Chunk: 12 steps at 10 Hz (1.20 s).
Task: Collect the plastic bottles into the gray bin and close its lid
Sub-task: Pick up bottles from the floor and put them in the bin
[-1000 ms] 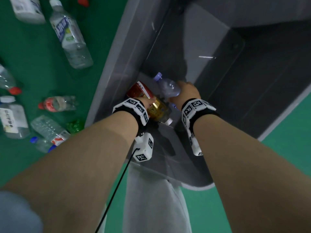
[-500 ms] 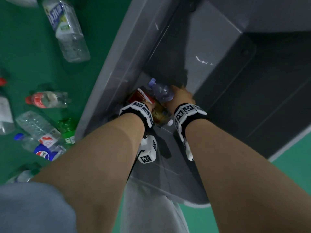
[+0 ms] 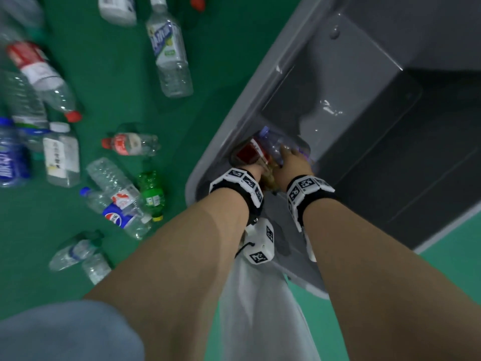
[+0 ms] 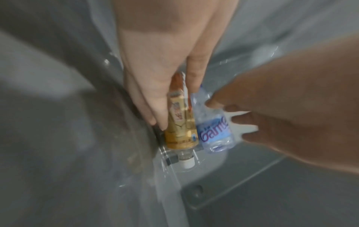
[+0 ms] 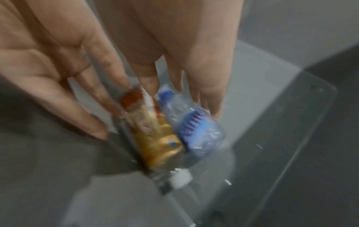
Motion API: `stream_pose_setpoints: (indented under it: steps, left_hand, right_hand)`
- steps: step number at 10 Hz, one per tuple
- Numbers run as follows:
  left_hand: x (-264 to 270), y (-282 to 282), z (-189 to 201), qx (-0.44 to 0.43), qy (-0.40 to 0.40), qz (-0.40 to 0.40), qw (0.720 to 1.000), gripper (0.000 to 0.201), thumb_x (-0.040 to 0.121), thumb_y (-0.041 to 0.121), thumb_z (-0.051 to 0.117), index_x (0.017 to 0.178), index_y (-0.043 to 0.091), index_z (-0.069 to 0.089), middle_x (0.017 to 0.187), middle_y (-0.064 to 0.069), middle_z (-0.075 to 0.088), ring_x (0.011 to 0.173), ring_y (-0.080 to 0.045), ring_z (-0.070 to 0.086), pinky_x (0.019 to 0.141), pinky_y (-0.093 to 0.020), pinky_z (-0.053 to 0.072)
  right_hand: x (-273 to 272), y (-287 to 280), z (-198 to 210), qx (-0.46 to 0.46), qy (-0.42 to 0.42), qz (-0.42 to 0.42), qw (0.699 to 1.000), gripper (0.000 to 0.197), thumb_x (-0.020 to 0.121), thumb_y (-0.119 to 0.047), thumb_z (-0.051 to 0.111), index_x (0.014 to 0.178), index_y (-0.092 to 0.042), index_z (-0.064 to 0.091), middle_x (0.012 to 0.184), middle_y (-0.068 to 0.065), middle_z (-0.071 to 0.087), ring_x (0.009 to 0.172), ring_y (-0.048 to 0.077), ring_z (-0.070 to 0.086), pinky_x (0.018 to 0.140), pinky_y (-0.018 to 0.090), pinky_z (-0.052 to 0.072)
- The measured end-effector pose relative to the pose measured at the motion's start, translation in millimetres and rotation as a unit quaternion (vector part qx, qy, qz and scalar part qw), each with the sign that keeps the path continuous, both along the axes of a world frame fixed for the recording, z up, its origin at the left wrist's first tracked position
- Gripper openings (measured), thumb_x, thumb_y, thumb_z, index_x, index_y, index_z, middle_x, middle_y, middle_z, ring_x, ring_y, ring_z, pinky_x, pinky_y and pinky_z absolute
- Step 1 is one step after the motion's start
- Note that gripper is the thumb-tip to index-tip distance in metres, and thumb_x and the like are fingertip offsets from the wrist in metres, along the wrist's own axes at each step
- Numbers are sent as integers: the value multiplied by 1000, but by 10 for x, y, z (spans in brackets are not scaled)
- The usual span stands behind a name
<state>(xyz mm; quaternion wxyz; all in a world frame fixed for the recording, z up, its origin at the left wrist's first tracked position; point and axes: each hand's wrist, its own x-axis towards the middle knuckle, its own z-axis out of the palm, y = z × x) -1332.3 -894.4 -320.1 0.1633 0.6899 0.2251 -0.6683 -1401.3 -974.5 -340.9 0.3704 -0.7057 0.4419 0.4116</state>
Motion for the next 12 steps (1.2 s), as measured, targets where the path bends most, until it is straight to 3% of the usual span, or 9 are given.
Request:
stream_pose_setpoints:
  steps: [1, 2, 4, 6, 7, 9, 10, 11, 12]
  left_hand:
    - [13, 58, 298, 16, 3, 180, 984, 17, 92, 21, 54, 99, 8, 62, 111, -17, 63, 97, -28, 62, 99, -42, 49]
    - [106, 111, 807, 19, 17, 232, 972, 25, 93, 21, 54, 71, 10, 54, 79, -6, 57, 87, -24, 55, 88, -37, 49]
    - [339, 445, 1594, -26, 13, 258, 966, 25, 95, 26, 51, 75, 13, 56, 80, -1, 58, 74, -15, 53, 90, -35, 43]
    - [654, 1287, 1796, -3, -46, 310, 949, 24, 95, 19, 47, 75, 11, 54, 79, -3, 61, 70, -18, 55, 87, -33, 42]
    - [824, 1872, 1660, 29, -78, 321, 943, 27, 97, 17, 44, 71, 11, 50, 74, -2, 58, 64, -17, 52, 79, -28, 41]
    - [1222, 2965, 1173, 92, -133, 259, 952, 10, 94, 11, 47, 87, 9, 53, 72, -7, 56, 48, -14, 53, 40, -19, 43]
    - [1371, 3366, 807, 73, -142, 171, 972, 25, 92, 11, 54, 68, 12, 50, 88, -12, 60, 60, -18, 55, 52, -17, 49]
    - [1452, 3617, 479, 81, -141, 87, 983, 23, 88, 18, 60, 69, 9, 52, 94, -14, 63, 76, -23, 60, 83, -35, 54]
    - [1480, 3803, 121, 84, -153, 7, 985, 36, 87, 34, 61, 109, 6, 61, 127, -19, 55, 115, -32, 56, 101, -39, 45]
  right_hand:
    - [132, 146, 346, 15, -7, -49, 999, 37, 91, -22, 46, 126, -15, 56, 126, 15, 58, 112, 33, 57, 93, 37, 49]
    - [239, 220, 753, 12, -9, -84, 996, 34, 94, -21, 42, 123, -13, 59, 119, 15, 63, 107, 33, 60, 92, 37, 50]
    - [513, 471, 1494, 36, -50, -124, 990, 29, 91, -23, 50, 116, -20, 65, 115, 9, 67, 107, 30, 62, 98, 36, 48]
    - [876, 1181, 1784, 85, -74, -145, 983, 27, 85, -26, 51, 104, -16, 66, 106, 13, 69, 98, 33, 66, 91, 48, 53]
    - [1049, 1678, 1717, 109, -76, -112, 985, 21, 89, -27, 50, 103, -22, 64, 107, 9, 70, 98, 29, 67, 89, 46, 54]
    - [1181, 2517, 1284, 124, -57, -94, 986, 15, 88, -26, 52, 99, -27, 63, 106, 8, 70, 97, 27, 67, 85, 42, 55]
    - [1127, 2846, 913, 104, -28, -107, 988, 8, 87, -26, 53, 85, -30, 60, 106, 10, 70, 99, 29, 67, 87, 42, 53]
    - [1059, 3168, 512, 91, 10, -131, 987, 8, 87, -25, 53, 87, -31, 59, 109, 11, 69, 98, 30, 66, 87, 41, 53]
    - [1058, 3446, 146, 62, 28, -142, 987, 31, 87, -27, 58, 117, -21, 59, 117, 9, 65, 101, 26, 64, 91, 40, 53]
